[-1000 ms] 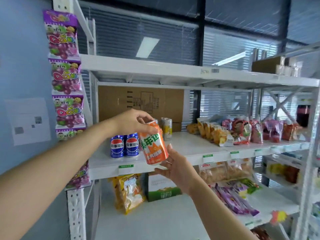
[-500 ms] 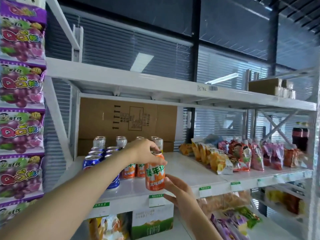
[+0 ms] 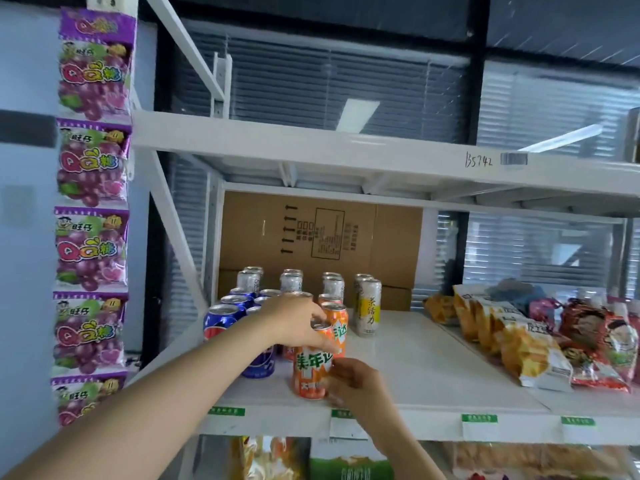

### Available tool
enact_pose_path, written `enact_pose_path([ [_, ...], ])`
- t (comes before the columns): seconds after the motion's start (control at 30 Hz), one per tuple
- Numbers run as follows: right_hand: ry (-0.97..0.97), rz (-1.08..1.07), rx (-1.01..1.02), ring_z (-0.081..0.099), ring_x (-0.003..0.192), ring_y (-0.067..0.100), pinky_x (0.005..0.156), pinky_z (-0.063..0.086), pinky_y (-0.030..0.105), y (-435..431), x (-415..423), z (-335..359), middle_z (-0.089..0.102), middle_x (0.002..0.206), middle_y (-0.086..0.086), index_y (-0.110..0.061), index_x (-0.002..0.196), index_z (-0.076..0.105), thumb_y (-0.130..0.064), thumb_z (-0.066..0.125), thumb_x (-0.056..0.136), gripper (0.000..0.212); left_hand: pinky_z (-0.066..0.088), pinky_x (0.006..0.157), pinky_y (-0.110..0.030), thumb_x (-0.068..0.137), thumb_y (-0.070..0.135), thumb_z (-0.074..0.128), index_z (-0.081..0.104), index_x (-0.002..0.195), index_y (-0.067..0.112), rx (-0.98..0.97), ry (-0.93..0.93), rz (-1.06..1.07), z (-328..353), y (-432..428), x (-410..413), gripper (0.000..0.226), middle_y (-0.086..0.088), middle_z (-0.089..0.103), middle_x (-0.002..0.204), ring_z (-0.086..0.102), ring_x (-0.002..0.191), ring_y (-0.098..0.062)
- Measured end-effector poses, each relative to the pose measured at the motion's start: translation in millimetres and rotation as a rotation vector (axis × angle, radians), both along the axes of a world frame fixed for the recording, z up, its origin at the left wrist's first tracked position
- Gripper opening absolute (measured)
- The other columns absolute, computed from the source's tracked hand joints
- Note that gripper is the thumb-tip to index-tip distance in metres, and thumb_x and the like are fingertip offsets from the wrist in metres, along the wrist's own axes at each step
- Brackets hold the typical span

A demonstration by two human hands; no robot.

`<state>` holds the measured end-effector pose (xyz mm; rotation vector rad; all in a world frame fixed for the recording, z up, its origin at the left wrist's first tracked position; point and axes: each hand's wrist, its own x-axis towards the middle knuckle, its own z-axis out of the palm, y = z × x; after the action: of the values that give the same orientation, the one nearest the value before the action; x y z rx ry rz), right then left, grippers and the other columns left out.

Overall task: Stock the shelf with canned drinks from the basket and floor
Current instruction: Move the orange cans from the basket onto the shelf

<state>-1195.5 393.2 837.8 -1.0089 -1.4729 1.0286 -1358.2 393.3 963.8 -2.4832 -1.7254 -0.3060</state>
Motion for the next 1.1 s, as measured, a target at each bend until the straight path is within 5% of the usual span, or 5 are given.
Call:
enact_pose_path([
  [0.27, -0.043, 0.085, 0.032, 0.069, 0.075, 0.009, 0.063, 0.055, 0.019, 12.1, -13.1, 7.3, 0.073, 0.087, -0.002, -0.015, 0.102, 0.064, -0.002, 0.073, 0.082, 0.025, 0.051, 0.087, -0.030, 0.082, 0.028, 0.075, 0.076, 0.106, 0.017, 0.013, -0.120, -0.060, 10.1, -9.4, -9.6, 0.027, 0.004, 0.073, 0.108, 0.065, 0.096, -0.011],
  [0.43, -0.078, 0.041, 0.038, 0.067, 0.086, 0.010, 0.065, 0.051, 0.012, 29.3, -27.5, 7.1, 0.071, 0.093, -0.005, -0.012, 0.104, 0.062, 0.000, 0.072, 0.082, 0.027, 0.049, 0.089, -0.032, 0.083, 0.025, 0.074, 0.075, 0.107, 0.017, 0.036, -0.046, -0.027, 9.8, 5.3, -11.3, 0.026, 0.002, 0.070, 0.112, 0.060, 0.105, -0.017],
  [0.6, -0.081, -0.040, 0.037, 0.066, 0.097, 0.016, 0.085, 0.053, 0.030, 47.8, -41.8, -1.5, 0.071, 0.103, -0.002, -0.015, 0.110, 0.062, -0.013, 0.078, 0.079, 0.035, 0.047, 0.086, -0.028, 0.082, 0.024, 0.075, 0.073, 0.110, 0.016, 0.046, -0.009, -0.023, 12.4, 21.9, -18.4, 0.030, 0.001, 0.071, 0.114, 0.064, 0.104, -0.015],
  [0.9, -0.126, -0.126, 0.105, 0.067, 0.091, 0.012, 0.085, 0.055, 0.036, 61.1, -44.7, -11.6, 0.073, 0.094, -0.009, -0.026, 0.100, 0.066, -0.028, 0.084, 0.072, 0.034, 0.053, 0.092, -0.032, 0.081, 0.023, 0.077, 0.074, 0.109, 0.016, 0.026, 0.007, -0.086, 17.5, 40.4, -29.2, 0.029, 0.002, 0.073, 0.110, 0.066, 0.099, -0.012],
  [1.1, -0.116, -0.069, 0.123, 0.067, 0.093, 0.010, 0.083, 0.053, 0.027, 50.9, -42.9, -7.5, 0.074, 0.097, -0.009, -0.025, 0.106, 0.068, -0.026, 0.081, 0.076, 0.032, 0.053, 0.092, -0.036, 0.080, 0.026, 0.077, 0.075, 0.107, 0.018, 0.033, 0.042, -0.107, 19.0, 40.5, -30.6, 0.028, 0.004, 0.074, 0.108, 0.066, 0.099, -0.012],
])
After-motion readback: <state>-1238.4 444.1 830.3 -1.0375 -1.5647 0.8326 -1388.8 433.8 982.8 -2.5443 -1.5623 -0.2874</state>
